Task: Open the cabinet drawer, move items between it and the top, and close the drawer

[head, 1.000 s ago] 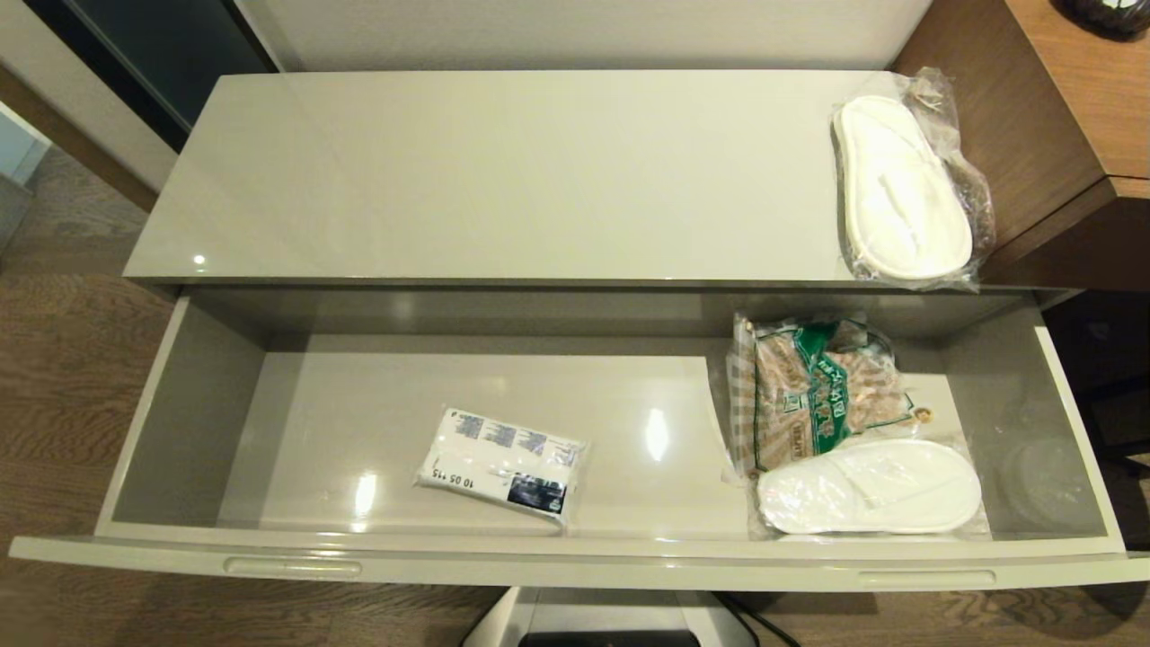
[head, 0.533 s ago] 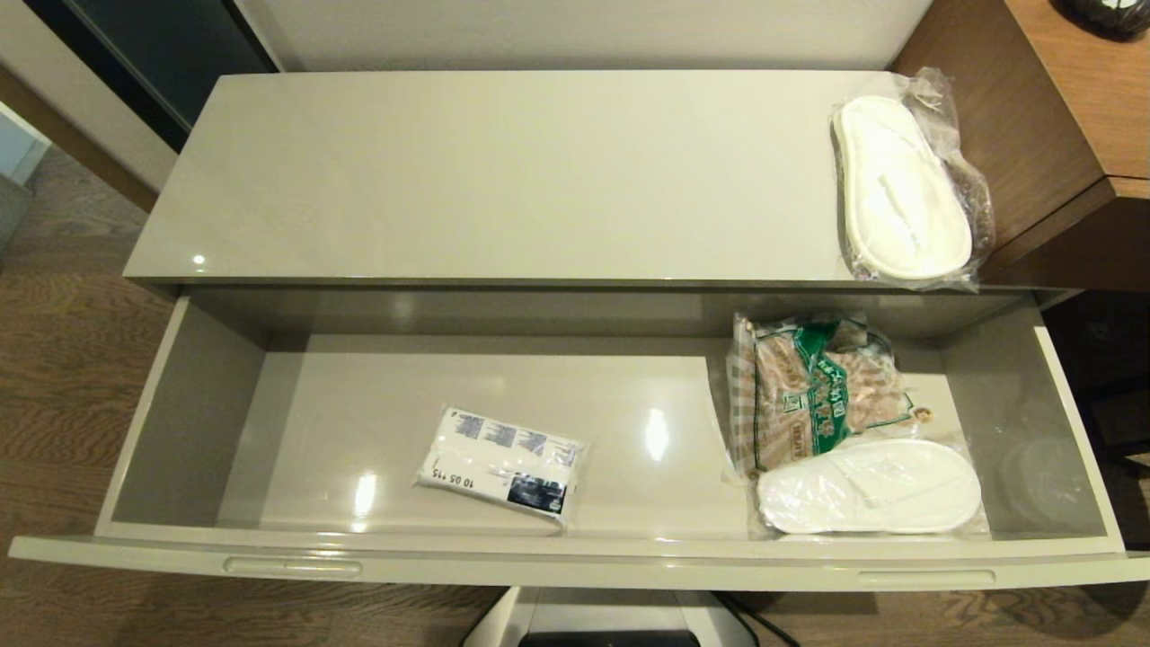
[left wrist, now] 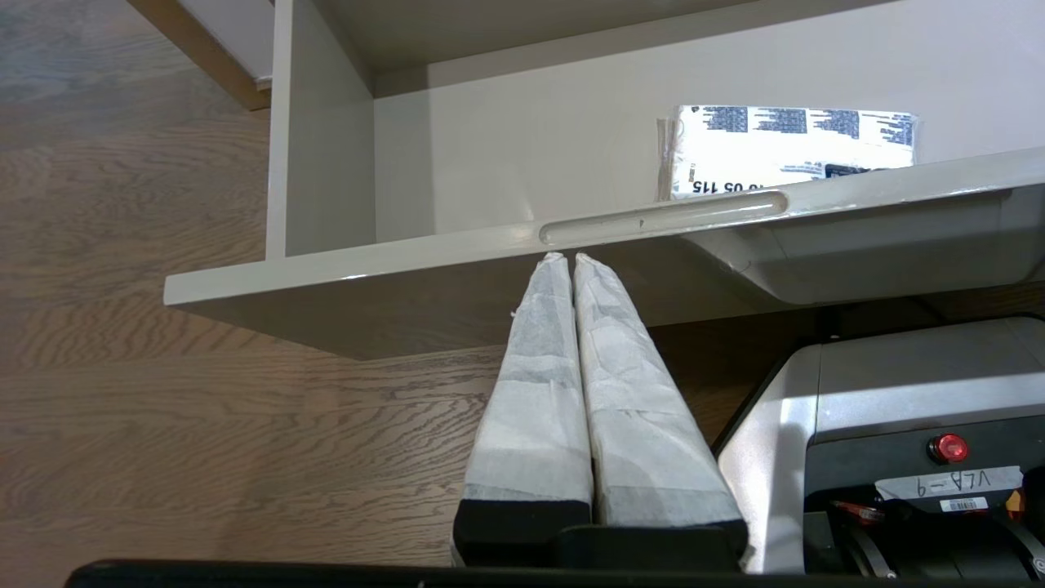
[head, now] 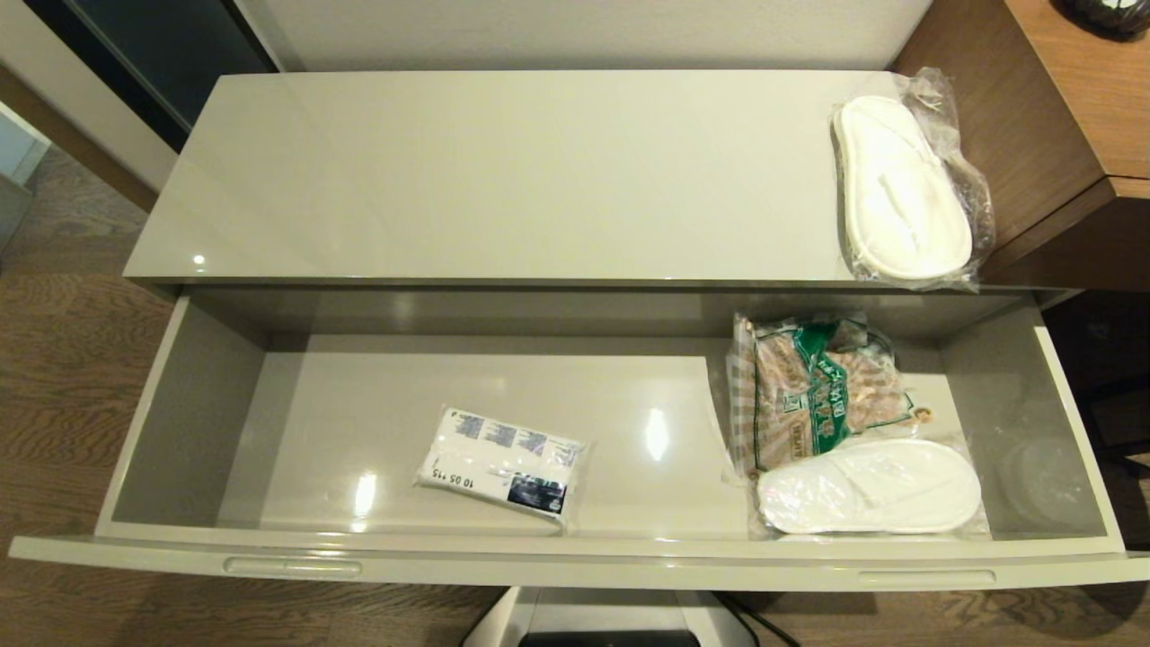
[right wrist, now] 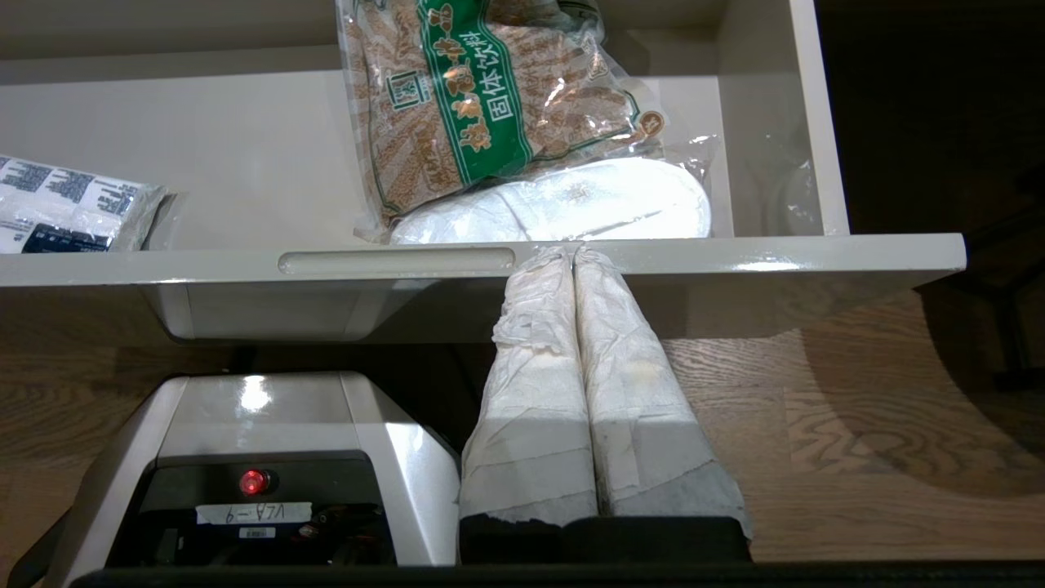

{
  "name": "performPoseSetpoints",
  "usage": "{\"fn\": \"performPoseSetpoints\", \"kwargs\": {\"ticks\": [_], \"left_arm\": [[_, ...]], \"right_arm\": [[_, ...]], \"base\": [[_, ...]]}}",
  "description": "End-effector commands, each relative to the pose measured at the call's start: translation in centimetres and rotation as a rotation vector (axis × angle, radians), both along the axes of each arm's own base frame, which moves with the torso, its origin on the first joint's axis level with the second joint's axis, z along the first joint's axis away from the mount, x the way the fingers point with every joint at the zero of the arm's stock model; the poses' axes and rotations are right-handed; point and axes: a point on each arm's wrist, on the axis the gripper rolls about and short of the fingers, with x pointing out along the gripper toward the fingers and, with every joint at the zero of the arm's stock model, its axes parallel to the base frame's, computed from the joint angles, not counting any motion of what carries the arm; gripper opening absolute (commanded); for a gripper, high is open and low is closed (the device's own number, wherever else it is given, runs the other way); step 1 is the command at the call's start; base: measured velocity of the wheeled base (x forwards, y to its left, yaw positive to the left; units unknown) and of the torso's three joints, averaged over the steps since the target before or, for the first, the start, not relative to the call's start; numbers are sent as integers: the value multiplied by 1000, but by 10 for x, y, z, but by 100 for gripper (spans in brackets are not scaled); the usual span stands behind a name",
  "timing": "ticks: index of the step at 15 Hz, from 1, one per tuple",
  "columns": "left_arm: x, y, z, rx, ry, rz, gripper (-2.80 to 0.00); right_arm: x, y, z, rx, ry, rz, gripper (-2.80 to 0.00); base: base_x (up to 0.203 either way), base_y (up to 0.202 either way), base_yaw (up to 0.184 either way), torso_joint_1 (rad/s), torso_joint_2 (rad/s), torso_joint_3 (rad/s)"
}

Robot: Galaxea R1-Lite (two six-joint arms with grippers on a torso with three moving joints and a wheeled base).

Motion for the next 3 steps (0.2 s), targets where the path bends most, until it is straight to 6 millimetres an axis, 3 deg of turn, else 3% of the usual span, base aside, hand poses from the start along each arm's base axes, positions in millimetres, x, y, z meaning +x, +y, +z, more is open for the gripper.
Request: {"fn": "performPoseSetpoints", "kwargs": {"ticks": [1,3], "left_arm": [[0,0,1,1,-1,0,-280],[0,0,0,1,1,0,-280]], "right_arm": [[-1,0,-1,0,-18,0,-280],[-1,0,-1,0,-19,0,-280]], "base": [[0,0,0,0,0,0],[0,0,0,0,0,0]]}}
